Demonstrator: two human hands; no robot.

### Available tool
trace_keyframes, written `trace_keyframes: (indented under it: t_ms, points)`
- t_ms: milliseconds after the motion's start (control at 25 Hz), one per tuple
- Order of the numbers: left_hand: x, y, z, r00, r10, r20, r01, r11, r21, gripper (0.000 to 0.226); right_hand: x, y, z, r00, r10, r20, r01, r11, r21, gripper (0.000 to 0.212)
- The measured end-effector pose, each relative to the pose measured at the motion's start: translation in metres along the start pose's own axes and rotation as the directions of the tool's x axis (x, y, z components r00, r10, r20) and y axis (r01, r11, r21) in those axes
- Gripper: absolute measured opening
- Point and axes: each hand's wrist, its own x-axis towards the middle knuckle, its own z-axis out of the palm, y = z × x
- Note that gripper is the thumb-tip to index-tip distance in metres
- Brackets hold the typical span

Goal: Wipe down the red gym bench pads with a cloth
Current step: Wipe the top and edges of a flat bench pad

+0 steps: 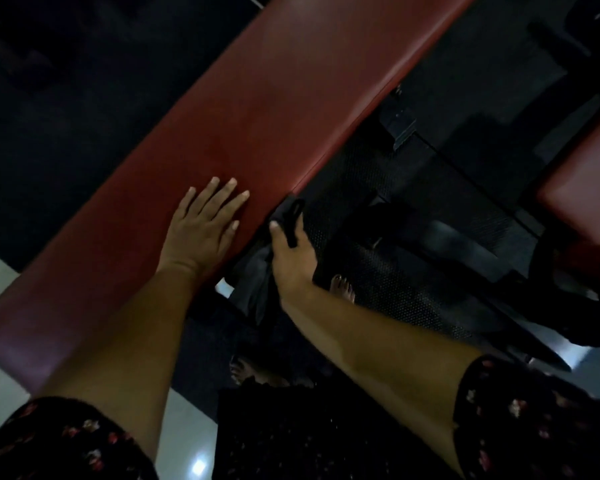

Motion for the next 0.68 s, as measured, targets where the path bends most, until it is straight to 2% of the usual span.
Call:
trace_keyframes:
  t_ms: [120,240,400,560,680]
  points:
    - [-0.02,-0.01,-0.005,0.999,-0.01,0.03,0.01,1.0,0.002,0.05,0.036,-0.029,-0.017,0.983,-0.07,-0.169,0.074,0.997,0.02,0.061]
    - [-0.051,-0.023,-0.009,0.998,-0.041,0.055,0.04,0.999,0.007,0.051,0.043,-0.036,-0.004,0.964,-0.005,-0.264,0.024,0.997,0.07,0.062]
    - [-0.097,-0.051,-0.014,0.993,-0.042,0.108,0.038,0.998,0.045,0.052,-0.018,0.03,0.056,0.965,0.063,-0.254,-0.041,0.995,0.092,0.062]
    - [-0.14,-0.073,-0.018,0.987,-0.122,0.105,0.12,0.992,0.021,0.054,-0.079,0.092,0.091,0.989,0.11,-0.097,-0.105,0.993,0.055,0.059]
    - [-0.17,-0.081,-0.015,0.99,-0.125,0.062,0.124,0.992,0.021,0.054,-0.056,0.07,0.081,0.97,0.042,-0.238,-0.033,0.999,0.04,0.059]
